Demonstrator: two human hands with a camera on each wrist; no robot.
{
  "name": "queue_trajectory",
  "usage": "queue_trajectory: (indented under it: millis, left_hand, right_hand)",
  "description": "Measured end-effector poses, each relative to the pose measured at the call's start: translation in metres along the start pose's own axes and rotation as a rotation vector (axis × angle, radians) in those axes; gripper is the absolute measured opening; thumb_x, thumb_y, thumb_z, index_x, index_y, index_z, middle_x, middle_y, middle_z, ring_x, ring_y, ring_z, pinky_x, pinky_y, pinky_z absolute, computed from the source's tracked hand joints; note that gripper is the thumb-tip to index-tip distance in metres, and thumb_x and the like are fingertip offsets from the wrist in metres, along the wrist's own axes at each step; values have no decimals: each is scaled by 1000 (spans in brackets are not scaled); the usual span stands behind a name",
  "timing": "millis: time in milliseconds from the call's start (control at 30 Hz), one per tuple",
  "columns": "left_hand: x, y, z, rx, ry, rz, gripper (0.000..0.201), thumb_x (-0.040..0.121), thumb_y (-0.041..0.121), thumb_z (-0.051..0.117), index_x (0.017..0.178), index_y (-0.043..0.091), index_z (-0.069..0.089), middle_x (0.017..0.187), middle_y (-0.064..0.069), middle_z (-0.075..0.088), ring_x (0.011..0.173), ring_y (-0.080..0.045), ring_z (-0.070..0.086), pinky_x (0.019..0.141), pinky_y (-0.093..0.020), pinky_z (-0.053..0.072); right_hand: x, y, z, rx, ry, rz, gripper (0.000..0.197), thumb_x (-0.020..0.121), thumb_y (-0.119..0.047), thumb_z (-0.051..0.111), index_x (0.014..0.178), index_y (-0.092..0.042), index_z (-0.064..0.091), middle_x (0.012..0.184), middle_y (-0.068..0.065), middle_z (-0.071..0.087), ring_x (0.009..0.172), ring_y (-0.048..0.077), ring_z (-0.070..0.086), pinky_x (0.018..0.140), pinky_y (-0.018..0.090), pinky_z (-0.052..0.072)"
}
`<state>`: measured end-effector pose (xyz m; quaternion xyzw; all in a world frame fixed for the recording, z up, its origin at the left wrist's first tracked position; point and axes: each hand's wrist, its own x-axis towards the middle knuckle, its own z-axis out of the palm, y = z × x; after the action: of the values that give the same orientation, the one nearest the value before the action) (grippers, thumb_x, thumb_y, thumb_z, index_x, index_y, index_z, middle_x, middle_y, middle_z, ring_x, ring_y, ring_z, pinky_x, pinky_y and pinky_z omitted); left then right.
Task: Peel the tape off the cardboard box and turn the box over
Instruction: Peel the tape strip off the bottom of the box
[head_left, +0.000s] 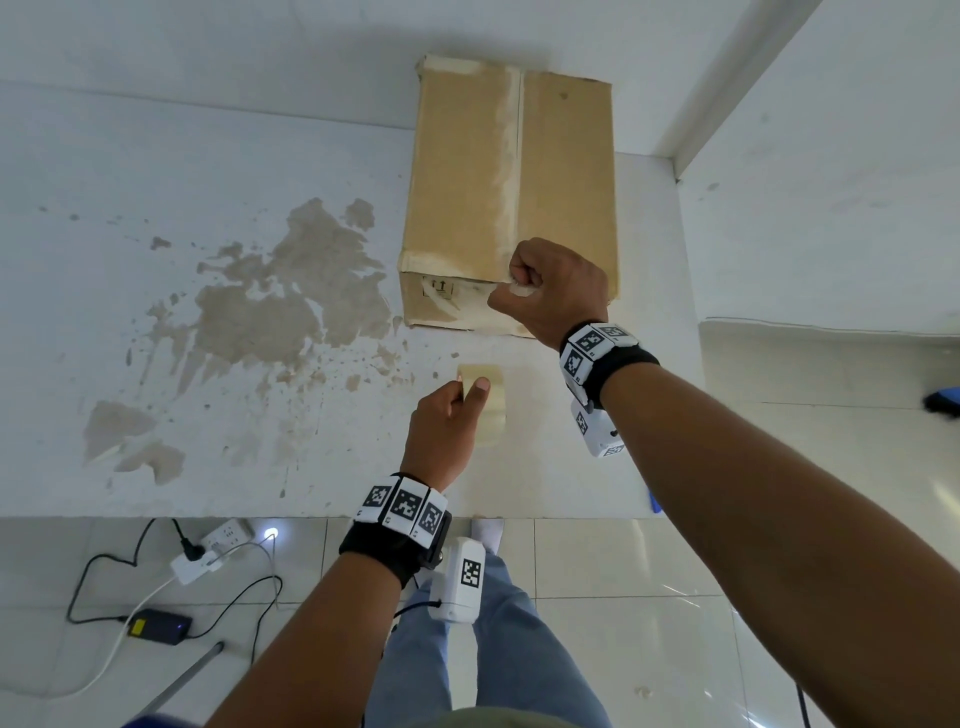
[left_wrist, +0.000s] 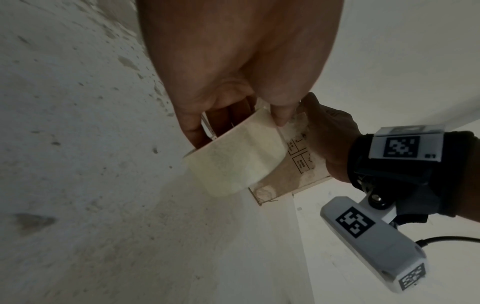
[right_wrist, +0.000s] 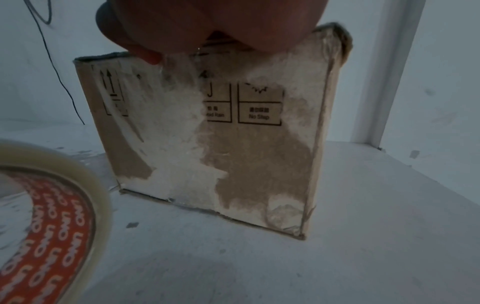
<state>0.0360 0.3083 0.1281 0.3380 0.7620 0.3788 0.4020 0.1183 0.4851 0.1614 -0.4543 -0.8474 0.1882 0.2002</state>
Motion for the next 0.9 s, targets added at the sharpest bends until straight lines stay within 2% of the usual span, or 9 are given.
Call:
queue_trajectory:
  millis: [200,300,400,600,800,900]
  left_hand:
    - [-1,-3,-2,9,-5,11,51,99,37,51,59,15,29,55,-1,31,53,-15,30,54,-26,28]
    - [1,-2,-1,2,-2,11,50,99,37,51,59,14,30,56,-2,31,53,-16,30,54,-27,28]
    - [2,1,0,-8,-5,13,50,98,38,51,60,13,30,56,-3,32,54,-16,31,55,-27,29]
    - [2,1,-2,-15,0,17,50,98,37,52,59,14,30,56,-1,31,54,-16,31,55,-28,28]
    - [4,-4,-6,5,12,5,52,99,37,52,58,15,28,54,1,30,53,-16,31,55,-29,28]
    - [4,-4,-6,10,10,-1,52,98,37,52,58,15,28,54,1,30,54,-16,31,55,-29,28]
  right_hand:
    - [-1,2,0,-14,-4,-19,37,69,-43,71,68,-20,41,63,-8,43,59,13,39,51,27,31]
    - [-2,11,-4,14,-51,-70,26,72,-37,69,74,-22,48,69,-8,50,64,12,44,55,27,38]
    - [-2,13,-6,34,-58,-87,20,71,-31,67,76,-22,49,71,-7,51,65,11,44,57,26,39]
    - [0,6,0,-52,13,-98,34,65,-36,72,69,-22,41,64,-9,42,59,13,37,49,25,29]
    - [0,5,5,-126,34,-145,36,64,-38,71,69,-23,38,64,-4,43,58,16,36,47,24,20]
    - [-1,9,3,-108,30,-155,32,66,-35,69,72,-25,39,67,-7,42,61,15,37,47,26,28]
